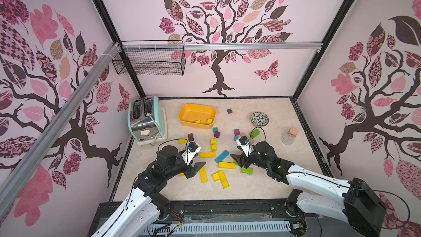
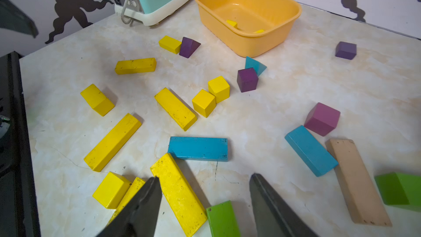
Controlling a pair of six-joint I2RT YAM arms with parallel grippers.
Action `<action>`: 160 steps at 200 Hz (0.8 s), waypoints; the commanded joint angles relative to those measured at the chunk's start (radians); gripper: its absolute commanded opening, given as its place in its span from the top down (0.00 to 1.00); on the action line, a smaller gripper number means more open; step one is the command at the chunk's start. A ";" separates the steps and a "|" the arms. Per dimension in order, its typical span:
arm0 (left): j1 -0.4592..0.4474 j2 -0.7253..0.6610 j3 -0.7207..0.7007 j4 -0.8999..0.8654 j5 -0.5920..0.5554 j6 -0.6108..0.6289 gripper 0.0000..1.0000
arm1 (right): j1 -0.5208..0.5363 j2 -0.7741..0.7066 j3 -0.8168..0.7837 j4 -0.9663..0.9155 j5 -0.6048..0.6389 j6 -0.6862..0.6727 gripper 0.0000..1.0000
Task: Pick out the yellow building blocks
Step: Pick up the building block from the center of the board.
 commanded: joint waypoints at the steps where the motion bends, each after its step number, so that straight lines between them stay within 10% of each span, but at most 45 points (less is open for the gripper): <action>1: 0.052 -0.019 0.004 0.076 -0.026 -0.002 0.34 | 0.015 0.037 -0.009 0.125 -0.070 -0.150 0.32; 81: 0.049 -0.066 0.024 0.059 -0.232 -0.055 0.03 | 0.074 0.108 0.082 -0.018 -0.089 -0.368 0.27; 160: 0.075 -0.066 0.028 0.058 -0.185 -0.136 0.03 | 0.092 0.157 0.119 -0.135 -0.234 -0.422 0.24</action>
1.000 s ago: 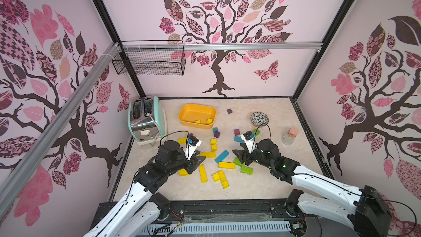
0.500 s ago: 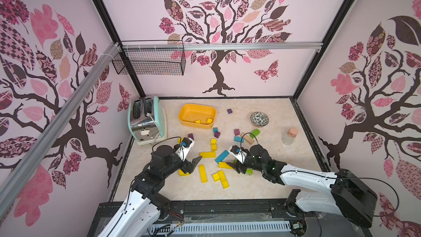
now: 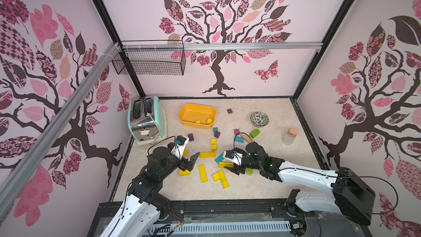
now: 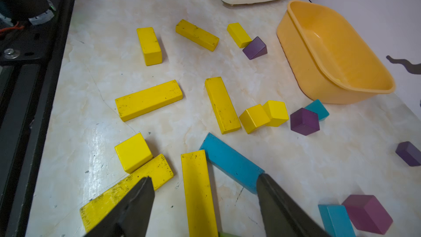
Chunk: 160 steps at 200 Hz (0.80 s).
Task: Pick out the yellow building blocks
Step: Pick up the building block from the center of the board.
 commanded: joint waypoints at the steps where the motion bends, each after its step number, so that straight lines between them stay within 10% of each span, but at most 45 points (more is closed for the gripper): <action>1: 0.017 0.013 0.016 0.014 0.040 -0.031 0.03 | 0.003 0.038 0.035 -0.054 -0.080 0.012 0.24; 84: 0.033 -0.156 -0.010 0.008 -0.012 -0.053 0.04 | 0.008 0.028 0.128 -0.289 0.018 -0.001 0.39; 160: 0.031 -0.142 -0.001 -0.137 0.168 -0.021 0.09 | 0.012 0.065 0.235 -0.396 0.040 -0.027 0.34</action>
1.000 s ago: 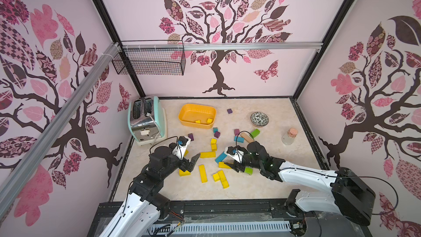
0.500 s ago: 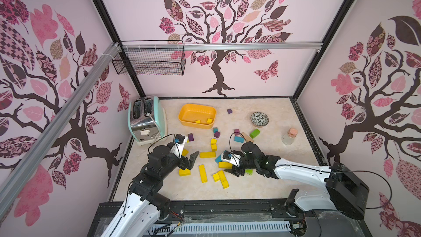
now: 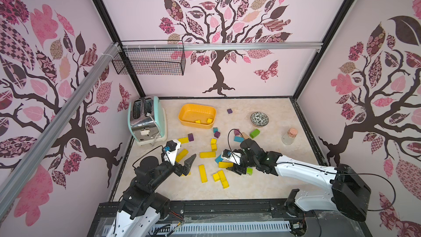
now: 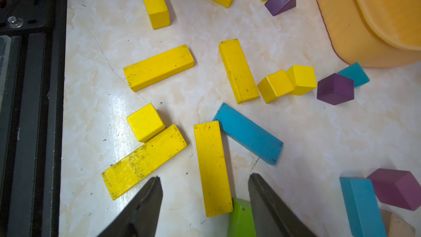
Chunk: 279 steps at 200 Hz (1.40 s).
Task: Pick out the yellow building blocks
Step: Pick up the building block from the center of the board.
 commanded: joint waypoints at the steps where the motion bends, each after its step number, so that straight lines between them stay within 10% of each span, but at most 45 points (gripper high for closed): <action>1: 0.002 0.045 0.007 -0.076 0.069 0.022 0.09 | 0.010 0.015 0.056 -0.055 0.005 -0.025 0.34; 279: -0.026 0.169 -0.024 -0.037 -0.011 -0.003 0.07 | 0.027 0.283 0.108 -0.092 0.053 -0.174 0.34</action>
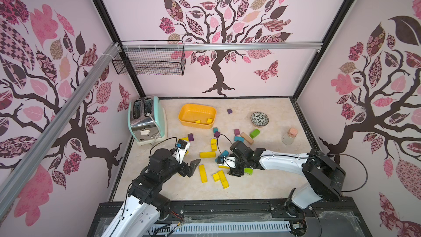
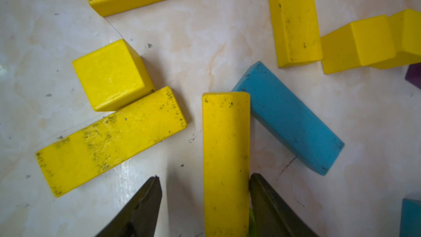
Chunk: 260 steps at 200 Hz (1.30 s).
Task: Pick out the yellow building blocks
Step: Pick up the building block from the center of the board.
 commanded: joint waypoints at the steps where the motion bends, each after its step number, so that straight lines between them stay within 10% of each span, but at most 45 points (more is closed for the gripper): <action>1: -0.003 -0.001 -0.011 0.014 -0.015 0.004 0.06 | 0.008 0.017 0.039 -0.013 -0.015 -0.009 0.34; 260: -0.001 -0.040 -0.023 0.020 -0.071 0.022 0.03 | 0.034 0.093 0.103 -0.056 0.003 -0.009 0.52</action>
